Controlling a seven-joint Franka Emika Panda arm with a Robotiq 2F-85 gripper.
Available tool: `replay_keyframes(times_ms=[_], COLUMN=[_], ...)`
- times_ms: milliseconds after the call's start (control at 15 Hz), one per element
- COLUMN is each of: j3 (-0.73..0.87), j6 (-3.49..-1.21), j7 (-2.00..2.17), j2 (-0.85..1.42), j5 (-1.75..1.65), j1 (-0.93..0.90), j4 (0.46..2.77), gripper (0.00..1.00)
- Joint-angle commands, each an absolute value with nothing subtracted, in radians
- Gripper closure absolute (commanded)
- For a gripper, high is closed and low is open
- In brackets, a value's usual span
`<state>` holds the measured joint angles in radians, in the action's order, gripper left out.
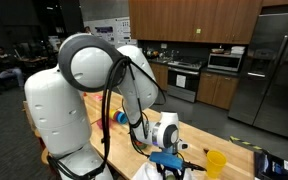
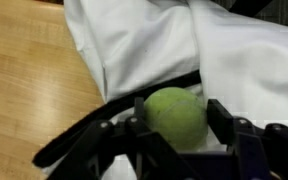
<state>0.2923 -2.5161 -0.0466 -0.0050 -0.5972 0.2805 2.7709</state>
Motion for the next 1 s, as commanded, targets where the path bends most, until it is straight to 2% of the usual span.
replay_keyframes(times_ms=[0, 467, 933], j3=[0.288, 0.292, 0.303], j6=[-2.518, -2.472, -2.443], j7=[-0.004, 0.191, 0.216], j2=[-0.008, -0.13, -0.426], j5=[-0.645, -0.891, -0.979], j1=[0.283, 0.296, 0.355], j4=[2.759, 2.751, 2.782], gripper=[0.62, 0.62, 0.62])
